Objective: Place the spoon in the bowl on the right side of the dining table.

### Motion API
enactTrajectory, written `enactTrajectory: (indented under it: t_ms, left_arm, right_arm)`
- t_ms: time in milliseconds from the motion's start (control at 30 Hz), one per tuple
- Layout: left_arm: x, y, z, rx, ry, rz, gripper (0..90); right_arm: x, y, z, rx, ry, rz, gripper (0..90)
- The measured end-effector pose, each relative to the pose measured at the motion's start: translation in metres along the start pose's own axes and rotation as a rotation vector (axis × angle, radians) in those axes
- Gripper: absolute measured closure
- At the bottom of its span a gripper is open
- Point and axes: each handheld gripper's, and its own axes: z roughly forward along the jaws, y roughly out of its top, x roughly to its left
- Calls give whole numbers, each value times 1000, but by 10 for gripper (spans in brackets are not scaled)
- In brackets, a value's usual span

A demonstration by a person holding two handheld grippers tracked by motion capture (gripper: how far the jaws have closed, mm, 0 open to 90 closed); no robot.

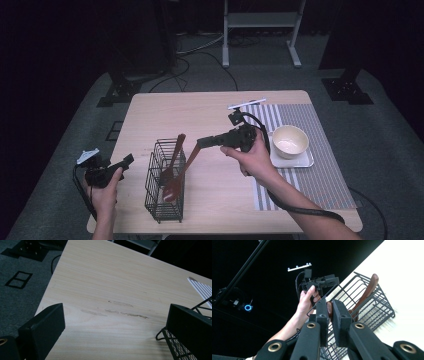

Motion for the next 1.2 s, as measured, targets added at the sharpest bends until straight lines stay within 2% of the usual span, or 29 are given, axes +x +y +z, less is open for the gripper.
enactTrajectory:
  t_ms: [700,1200]
  left_arm:
    - [0,0,0,0,4,5,12]
    - [0,0,0,-1,7,3,12]
  right_arm:
    - [-12,-6,-30,-29,0,38,834]
    - [-31,-16,-47,-24,-23,79,833]
